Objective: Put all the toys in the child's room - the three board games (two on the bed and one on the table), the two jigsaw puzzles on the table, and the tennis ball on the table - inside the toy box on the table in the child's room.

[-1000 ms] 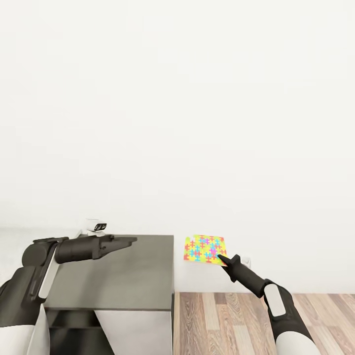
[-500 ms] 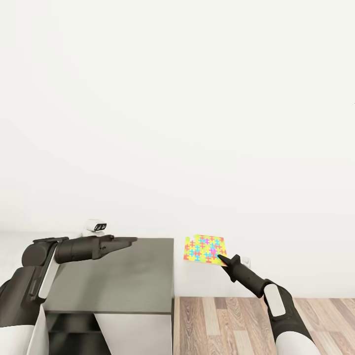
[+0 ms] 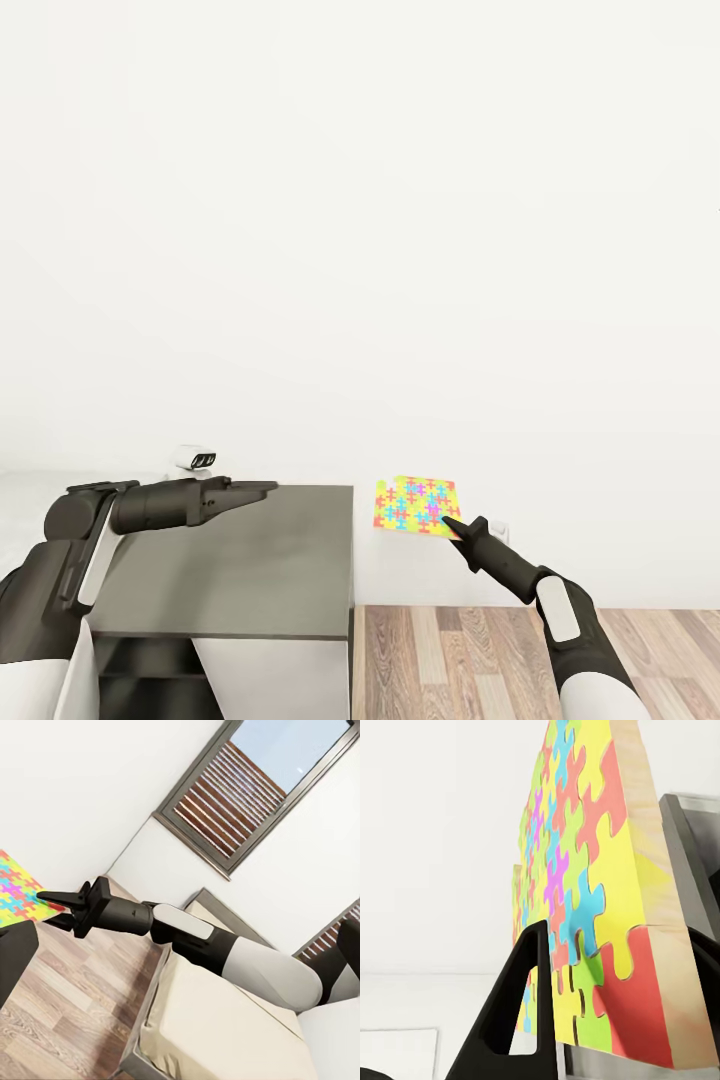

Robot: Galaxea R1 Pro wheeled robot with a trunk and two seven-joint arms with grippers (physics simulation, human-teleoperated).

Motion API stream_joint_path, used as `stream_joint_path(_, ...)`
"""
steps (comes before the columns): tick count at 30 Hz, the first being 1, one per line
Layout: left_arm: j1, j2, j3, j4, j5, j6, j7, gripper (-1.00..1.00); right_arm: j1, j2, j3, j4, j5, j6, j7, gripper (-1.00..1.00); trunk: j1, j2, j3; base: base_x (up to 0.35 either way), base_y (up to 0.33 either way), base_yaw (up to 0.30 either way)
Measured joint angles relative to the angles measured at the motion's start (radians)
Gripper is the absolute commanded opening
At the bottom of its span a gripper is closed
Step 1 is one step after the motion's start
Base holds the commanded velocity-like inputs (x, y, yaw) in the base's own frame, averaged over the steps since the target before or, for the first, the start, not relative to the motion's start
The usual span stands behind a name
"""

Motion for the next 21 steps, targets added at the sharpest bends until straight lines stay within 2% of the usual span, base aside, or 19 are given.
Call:
stream_joint_path(16, 0.0, 0.0, 0.002, 0.0, 0.0, 0.0, 0.0, 1.0, -0.001, 0.001, 0.004, 0.0, 0.0, -0.001, -0.001, -1.0, 0.0, 0.0, 0.0, 0.0, 0.0, 0.001)
stream_joint_path(21, 0.0, 0.002, 0.003, -0.001, 0.003, 0.0, 0.0, 1.0, -0.001, 0.001, 0.004, -0.001, 0.002, -0.001, -0.002, -1.0, 0.0, 0.0, 0.0, 0.0, 0.0, 0.178)
